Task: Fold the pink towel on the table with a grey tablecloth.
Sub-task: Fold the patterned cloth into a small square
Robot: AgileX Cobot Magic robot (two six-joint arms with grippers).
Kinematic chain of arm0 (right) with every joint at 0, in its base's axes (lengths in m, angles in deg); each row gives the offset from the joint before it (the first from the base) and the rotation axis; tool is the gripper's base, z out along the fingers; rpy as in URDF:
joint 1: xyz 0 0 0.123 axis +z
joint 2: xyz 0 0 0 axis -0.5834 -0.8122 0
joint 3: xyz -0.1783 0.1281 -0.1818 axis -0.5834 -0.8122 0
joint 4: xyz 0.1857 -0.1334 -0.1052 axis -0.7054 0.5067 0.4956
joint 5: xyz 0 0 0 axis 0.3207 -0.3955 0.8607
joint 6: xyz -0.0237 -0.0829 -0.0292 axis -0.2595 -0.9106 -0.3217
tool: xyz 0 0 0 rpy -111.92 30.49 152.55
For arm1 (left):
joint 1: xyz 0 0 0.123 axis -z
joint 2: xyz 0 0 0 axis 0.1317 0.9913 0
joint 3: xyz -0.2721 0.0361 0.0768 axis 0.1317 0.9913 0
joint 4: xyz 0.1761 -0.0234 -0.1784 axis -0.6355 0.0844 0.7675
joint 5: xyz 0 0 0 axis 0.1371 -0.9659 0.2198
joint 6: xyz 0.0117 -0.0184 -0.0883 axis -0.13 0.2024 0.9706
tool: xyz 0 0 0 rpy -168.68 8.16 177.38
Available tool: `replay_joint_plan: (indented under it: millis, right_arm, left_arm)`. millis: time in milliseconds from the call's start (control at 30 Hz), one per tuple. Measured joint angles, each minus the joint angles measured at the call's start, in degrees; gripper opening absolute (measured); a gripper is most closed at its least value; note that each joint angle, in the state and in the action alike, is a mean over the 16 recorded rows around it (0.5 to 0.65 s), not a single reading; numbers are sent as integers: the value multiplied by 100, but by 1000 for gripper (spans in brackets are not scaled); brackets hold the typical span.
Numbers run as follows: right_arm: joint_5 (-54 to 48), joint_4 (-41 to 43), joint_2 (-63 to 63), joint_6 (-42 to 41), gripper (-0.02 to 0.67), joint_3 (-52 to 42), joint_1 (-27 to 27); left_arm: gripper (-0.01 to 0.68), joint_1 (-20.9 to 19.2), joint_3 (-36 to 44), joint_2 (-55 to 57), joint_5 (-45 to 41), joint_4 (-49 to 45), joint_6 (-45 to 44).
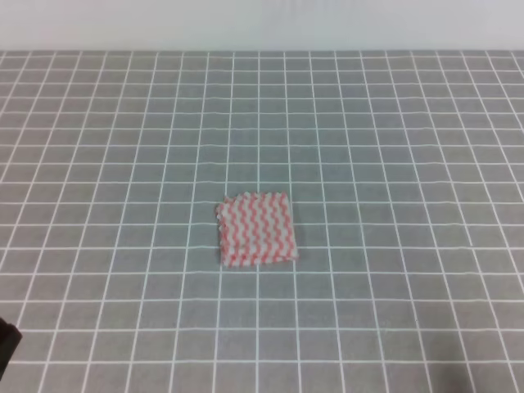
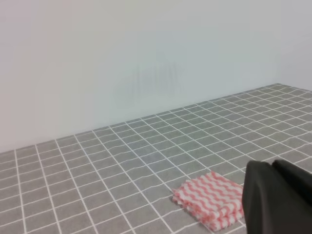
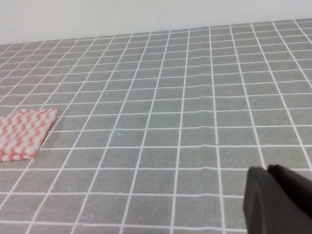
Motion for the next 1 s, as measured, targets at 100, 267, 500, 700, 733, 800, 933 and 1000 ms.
replay_joint_plan:
  millis: [100,267,500,700,733,800,933,1000]
  right_arm:
    - [-2,0,0,0,-15,0,0]
    - [-8,0,-6,-1,-15,7,0]
    - [-8,0,-6,-1,-16,7,0]
    - [-14,0,-12,-1,-16,14,0]
    - [-14,0,-12,-1,-16,14,0]
    - [-8,0,-6,-1,-16,7,0]
    - [-8,0,-6,-1,-16,7,0]
    - [-8,0,-6,-1,-16,7,0]
  left_arm:
    - [-2,-7,8,0,10,-222,75]
    - [-2,-122,129,-1,227,-904,626]
    - [-2,-453,565,-33,608,-1893,1697]
    - [-2,-718,945,-54,651,-2258,2417]
    - [-2,-745,990,-58,588,-2266,2458]
    - [-2,-782,1063,-67,436,-2289,2527]
    - [-2,-799,1122,-67,118,-2336,2583]
    - [-2,-804,1120,-67,-40,-2358,2574]
